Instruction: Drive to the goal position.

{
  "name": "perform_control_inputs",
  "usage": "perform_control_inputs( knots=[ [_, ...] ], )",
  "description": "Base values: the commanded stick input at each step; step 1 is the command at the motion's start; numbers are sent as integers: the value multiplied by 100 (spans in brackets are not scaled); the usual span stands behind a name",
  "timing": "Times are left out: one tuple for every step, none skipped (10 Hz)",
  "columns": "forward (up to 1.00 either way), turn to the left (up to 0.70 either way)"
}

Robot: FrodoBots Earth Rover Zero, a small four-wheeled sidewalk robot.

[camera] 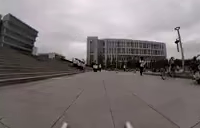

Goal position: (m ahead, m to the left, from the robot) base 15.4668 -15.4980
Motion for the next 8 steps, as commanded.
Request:
perform_control_inputs(
  knots=[
    [70, 0],
    [70, 0],
    [70, 0],
    [70, 0],
    [70, -1],
    [70, -2],
    [70, -14],
    [70, -14]
  ],
)
